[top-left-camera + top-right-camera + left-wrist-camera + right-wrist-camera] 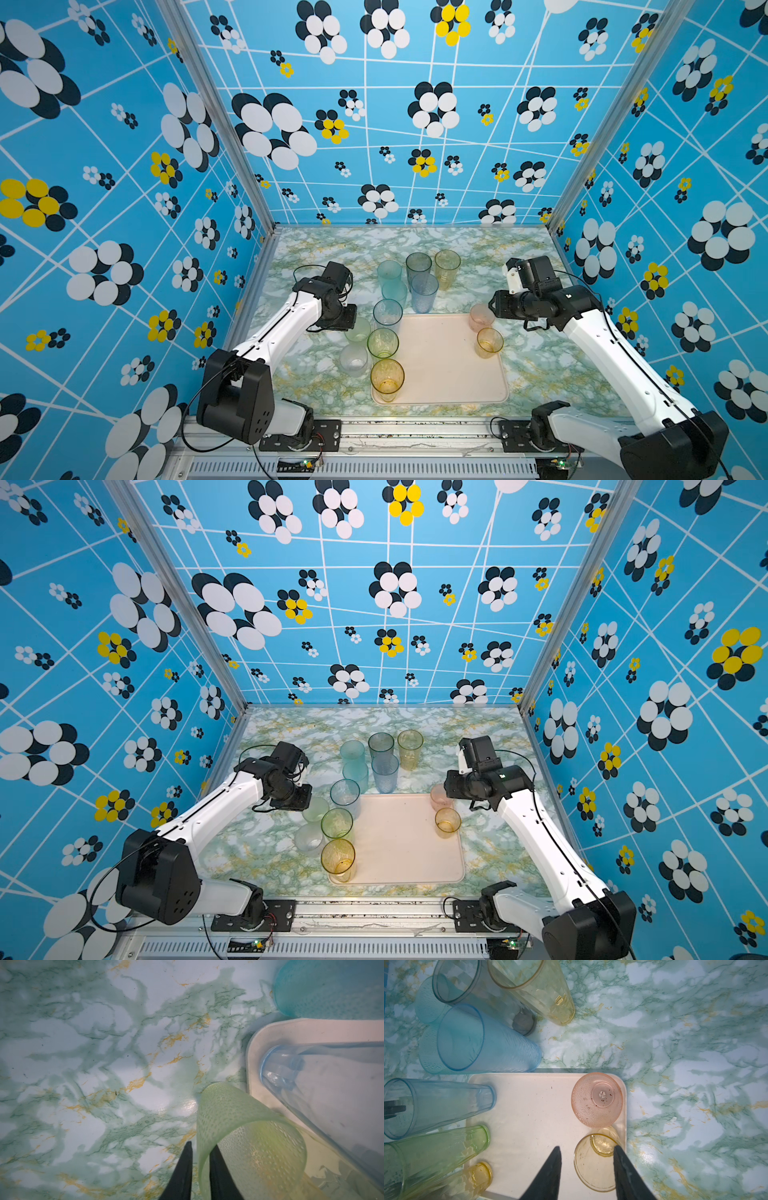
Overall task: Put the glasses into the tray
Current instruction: 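Close the left gripper on the light-green cup rim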
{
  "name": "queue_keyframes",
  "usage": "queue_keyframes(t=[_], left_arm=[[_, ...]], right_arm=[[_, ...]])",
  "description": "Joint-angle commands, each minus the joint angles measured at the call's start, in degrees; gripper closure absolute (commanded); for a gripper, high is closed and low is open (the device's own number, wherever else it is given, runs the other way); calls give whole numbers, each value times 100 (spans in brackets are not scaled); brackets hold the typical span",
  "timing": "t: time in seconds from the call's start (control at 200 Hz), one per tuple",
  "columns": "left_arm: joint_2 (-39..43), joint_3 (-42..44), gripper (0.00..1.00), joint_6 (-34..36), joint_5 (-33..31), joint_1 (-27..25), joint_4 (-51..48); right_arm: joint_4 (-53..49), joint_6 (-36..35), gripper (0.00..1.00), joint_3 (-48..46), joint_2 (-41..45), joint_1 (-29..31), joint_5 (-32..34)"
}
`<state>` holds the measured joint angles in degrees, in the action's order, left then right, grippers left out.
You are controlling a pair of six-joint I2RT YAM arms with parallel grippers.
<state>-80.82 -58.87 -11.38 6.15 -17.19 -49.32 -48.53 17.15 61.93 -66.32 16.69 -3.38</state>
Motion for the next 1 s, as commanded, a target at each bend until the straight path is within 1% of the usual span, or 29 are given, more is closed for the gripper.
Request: queue_keyframes(t=[0.0,0.19,0.395,0.57,0.745,0.89,0.995], left_arm=[[-83,7,84,48,-140,59,-33],[-127,-44,94,83,-392,45,-108],[118,-193,95,160,-877,19,-191],[335,-579,96,307,-1322,84,-466],[604,-1180,96,489,-1585,170,-673],[706,-1987,96,684,-1582,168,-892],[742,-2624,96,798,-1591,80,-1045]], right_arm=[[38,-97,57,-91,58,-27,-32],[19,-106,57,-80,65,-26,-23],[19,-97,57,-67,54,-28,-23],[-30,-115,57,-45,49,-26,1],[-60,-133,57,-63,117,-25,55],[-77,-134,57,-59,149,-25,116],[-98,-134,57,-19,260,-27,284]])
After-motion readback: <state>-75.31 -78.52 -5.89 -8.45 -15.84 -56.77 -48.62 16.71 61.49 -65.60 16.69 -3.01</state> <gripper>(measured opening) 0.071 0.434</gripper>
